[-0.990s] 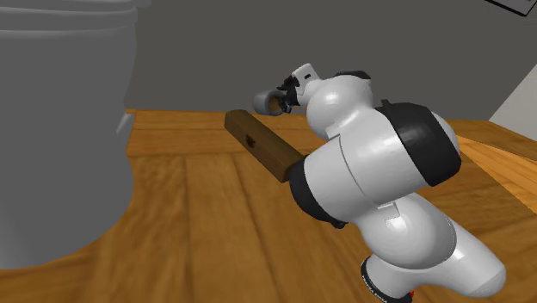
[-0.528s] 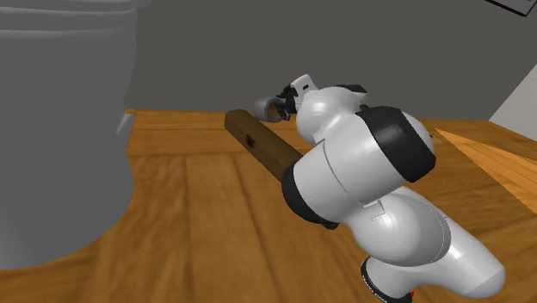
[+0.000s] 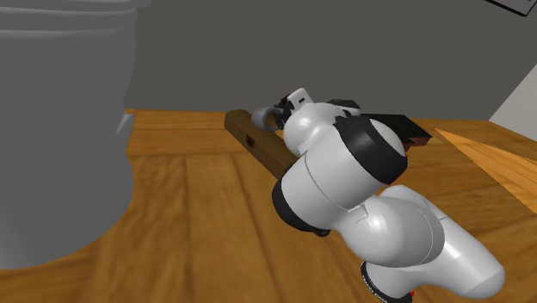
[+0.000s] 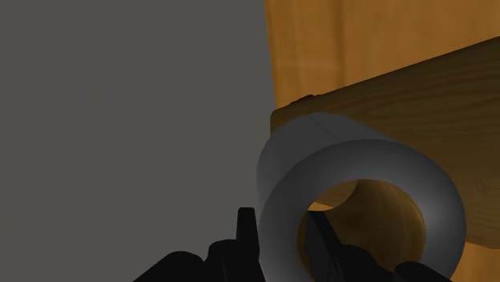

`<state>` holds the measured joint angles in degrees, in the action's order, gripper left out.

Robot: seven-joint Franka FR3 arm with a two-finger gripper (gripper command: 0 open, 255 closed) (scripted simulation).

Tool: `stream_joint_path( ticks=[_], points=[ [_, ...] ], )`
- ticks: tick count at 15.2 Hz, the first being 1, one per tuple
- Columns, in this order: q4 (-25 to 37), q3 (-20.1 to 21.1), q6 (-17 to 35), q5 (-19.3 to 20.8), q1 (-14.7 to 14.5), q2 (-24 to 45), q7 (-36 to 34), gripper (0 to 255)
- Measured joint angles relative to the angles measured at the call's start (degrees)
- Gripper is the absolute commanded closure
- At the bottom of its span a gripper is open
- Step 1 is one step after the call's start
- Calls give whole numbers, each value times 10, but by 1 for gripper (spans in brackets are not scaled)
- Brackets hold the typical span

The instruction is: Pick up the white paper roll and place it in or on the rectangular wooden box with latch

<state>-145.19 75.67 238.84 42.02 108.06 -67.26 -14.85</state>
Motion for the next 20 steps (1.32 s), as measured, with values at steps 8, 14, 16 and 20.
stream_joint_path(
  ticks=[8, 14, 16, 20],
  points=[
    [-17, 49, 15, -126, 12, -20, 26, 255],
    [-27, 54, 11, -115, 6, -8, 43, 0],
    [-30, 53, 11, -83, 3, -7, 44, 0],
    [-35, 49, 11, -69, -2, -6, 44, 0]
  ],
)
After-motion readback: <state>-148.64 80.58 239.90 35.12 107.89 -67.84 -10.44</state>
